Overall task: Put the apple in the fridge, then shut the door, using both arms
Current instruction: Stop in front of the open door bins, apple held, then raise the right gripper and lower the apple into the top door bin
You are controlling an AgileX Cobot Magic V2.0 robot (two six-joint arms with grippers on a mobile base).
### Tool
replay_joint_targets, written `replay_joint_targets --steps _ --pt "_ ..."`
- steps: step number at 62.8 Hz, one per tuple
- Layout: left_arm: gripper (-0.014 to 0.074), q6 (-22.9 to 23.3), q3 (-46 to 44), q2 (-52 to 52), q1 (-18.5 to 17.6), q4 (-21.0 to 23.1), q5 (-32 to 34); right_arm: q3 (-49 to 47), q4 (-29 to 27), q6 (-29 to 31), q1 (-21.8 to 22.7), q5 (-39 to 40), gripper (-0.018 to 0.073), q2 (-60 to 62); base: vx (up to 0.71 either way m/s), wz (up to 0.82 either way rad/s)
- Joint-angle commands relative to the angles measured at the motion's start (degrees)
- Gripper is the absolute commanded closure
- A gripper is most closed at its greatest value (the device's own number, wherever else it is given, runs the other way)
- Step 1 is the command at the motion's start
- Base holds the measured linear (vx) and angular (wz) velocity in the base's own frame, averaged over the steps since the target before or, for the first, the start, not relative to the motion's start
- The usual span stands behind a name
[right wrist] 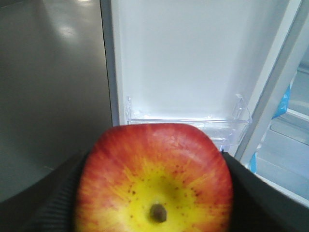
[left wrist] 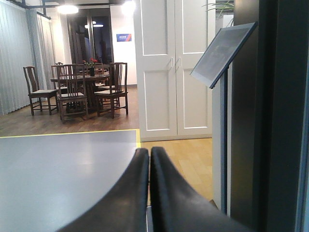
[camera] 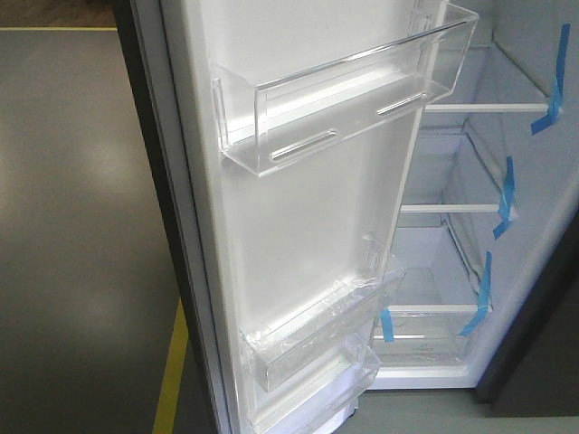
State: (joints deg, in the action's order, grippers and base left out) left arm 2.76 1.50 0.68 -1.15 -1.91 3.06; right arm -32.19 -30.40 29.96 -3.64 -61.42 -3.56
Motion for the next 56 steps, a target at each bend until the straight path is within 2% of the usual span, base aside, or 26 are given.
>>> replay_joint_targets --steps 1,16,26,32,40,56 --pt "0.0603 0.2 1.2 -0.5 0.0 0.1 4.2 -1.3 -3.0 0.4 0.1 4.2 0.0197 -1.1 0.0 0.0" --pt "0.0603 0.2 1.2 -0.5 0.0 0.1 4.2 -1.3 -2.4 6.3 0.1 4.9 0.0197 -1.1 0.0 0.0" --pt "0.0603 0.2 1.2 -0.5 0.0 0.1 4.2 -1.4 -2.6 2.4 0.1 12.3 0.0197 -2.6 0.0 0.0" --pt "0.0603 0.2 1.2 -0.5 0.0 0.1 4.2 -2.5 -3.2 0.1 0.1 16.1 0.0197 -8.1 0.0 0.0" --pt "0.0603 0.2 1.2 -0.5 0.0 0.1 4.2 -6.4 -3.5 0.1 0.1 16.4 0.0197 -18.2 0.0 0.0" --pt "0.0603 0.2 1.2 -0.5 0.0 0.1 4.2 -23.5 -4.1 4.1 0.1 15.2 0.0197 -38.6 0.0 0.0"
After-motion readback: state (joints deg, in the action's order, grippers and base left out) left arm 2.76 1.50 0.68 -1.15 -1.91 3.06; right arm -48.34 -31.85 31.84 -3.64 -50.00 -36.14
